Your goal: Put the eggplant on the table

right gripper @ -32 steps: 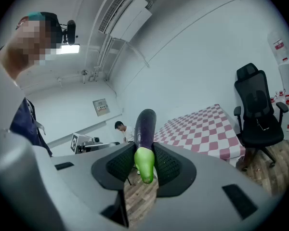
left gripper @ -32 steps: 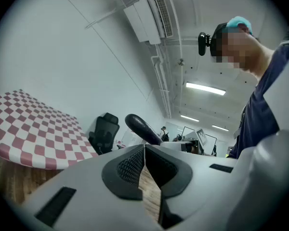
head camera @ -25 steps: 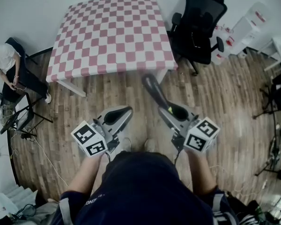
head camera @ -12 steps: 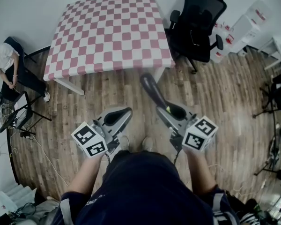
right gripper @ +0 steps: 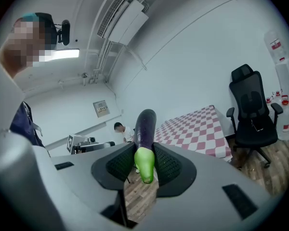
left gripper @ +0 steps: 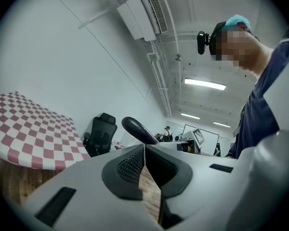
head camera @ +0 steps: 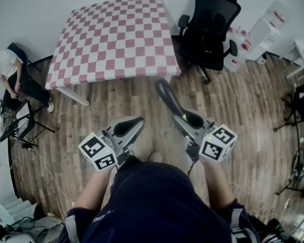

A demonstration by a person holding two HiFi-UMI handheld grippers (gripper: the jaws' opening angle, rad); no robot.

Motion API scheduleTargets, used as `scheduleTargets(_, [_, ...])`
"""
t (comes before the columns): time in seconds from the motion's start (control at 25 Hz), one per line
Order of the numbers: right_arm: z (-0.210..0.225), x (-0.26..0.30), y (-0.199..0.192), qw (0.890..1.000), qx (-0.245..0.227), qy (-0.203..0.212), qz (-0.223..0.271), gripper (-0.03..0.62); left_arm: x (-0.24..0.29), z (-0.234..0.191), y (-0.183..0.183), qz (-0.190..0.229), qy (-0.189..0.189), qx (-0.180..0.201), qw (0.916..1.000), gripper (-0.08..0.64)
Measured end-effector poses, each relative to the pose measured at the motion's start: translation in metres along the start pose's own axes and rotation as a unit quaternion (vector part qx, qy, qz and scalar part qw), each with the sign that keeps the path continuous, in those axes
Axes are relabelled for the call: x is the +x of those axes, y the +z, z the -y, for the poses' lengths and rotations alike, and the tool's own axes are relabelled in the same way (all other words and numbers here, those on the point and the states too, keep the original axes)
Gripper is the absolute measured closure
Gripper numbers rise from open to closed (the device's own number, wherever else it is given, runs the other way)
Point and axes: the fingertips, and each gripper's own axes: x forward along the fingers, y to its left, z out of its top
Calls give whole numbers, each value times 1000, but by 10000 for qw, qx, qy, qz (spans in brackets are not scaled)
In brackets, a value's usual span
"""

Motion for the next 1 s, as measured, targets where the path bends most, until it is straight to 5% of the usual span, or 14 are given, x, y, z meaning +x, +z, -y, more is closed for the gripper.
scheduleTargets(0.36, [94,-28,-23,9997,135,-209,-82,467,71,-11,-28,-14,13,67,10000,528])
scheduleTargets(0.56, [47,-14,18,9994,191,-221,-199,466,37,-5,25,-34,29,-49,10000,528])
scheduleTargets(0.68, [13,41,15,9988,253,-238,-348,466,-14,-46,35,-38,65,-237,9997,528])
scheduleTargets(0.84, [76,99,-16,9980,121,-556,-283,466,15,-133,-5,76,-300,-217,9993,528])
scheduleTargets(1.0, [129,31,-17,9989,231,-328,-259,468,89,-84,-30,-19,-124,-120,9998,528])
